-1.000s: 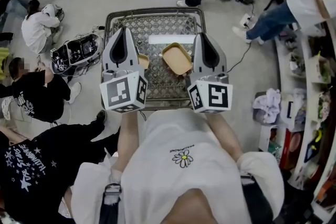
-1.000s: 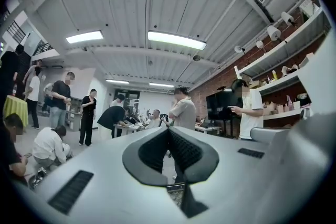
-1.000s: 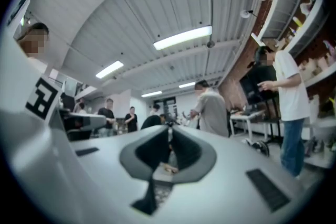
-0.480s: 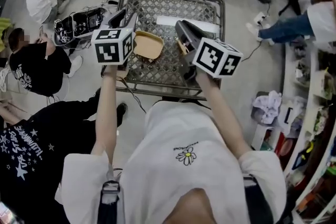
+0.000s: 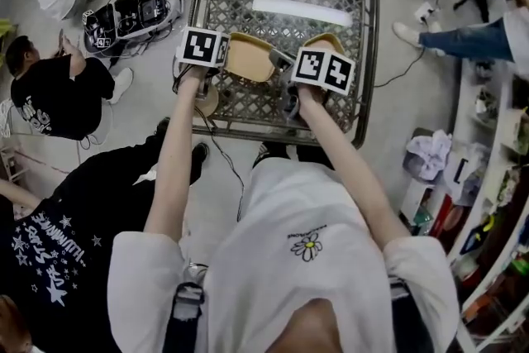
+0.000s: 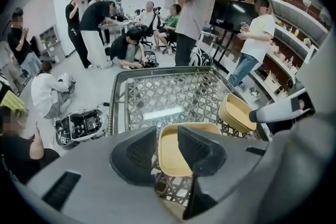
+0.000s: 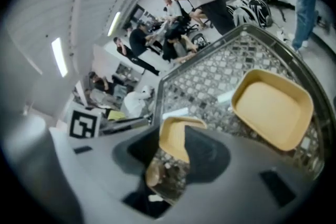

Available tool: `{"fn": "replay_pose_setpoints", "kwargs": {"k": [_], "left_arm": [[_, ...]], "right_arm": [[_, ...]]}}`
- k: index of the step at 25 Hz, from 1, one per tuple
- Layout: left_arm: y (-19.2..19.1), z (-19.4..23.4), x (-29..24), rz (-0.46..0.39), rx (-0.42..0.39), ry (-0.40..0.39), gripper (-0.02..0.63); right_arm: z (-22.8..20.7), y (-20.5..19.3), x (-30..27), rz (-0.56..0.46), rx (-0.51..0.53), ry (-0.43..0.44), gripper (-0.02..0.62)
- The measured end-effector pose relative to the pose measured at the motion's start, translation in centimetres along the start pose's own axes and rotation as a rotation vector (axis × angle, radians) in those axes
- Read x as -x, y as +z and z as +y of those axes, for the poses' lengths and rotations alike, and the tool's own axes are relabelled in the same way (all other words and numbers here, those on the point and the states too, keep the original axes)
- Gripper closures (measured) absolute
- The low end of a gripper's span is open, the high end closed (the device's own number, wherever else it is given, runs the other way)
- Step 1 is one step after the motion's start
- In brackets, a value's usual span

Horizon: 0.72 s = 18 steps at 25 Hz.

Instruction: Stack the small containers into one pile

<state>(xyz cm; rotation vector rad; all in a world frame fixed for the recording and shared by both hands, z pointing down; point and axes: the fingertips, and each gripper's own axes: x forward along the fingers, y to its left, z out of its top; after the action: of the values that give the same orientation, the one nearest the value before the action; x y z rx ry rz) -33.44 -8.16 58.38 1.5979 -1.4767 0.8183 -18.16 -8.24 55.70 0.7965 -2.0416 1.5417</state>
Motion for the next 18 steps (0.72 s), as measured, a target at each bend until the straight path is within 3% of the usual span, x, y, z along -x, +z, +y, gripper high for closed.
{"fn": "replay_pose_setpoints", "kwargs": {"k": [5,11,18], "left_arm": [[-2.5,0.4,-2.8,0.075,0.033,-0.033,0.465],[-4.2,0.3,-4.6,0.139,0.042,-0.056,0.465],[-5.6,0.7,-5.6,0.178,0.057,-0.072,0.479]], "right_arm": [[-3.7,-2.7,-3.1,0.076,-0.023,-0.120,0.443],[-6.1,-4.4,-5.3,0.149,-0.087,-0.168,0.443],[-7.0,-5.7,-6.7,0.204,-0.176,-0.165,0.466]]}}
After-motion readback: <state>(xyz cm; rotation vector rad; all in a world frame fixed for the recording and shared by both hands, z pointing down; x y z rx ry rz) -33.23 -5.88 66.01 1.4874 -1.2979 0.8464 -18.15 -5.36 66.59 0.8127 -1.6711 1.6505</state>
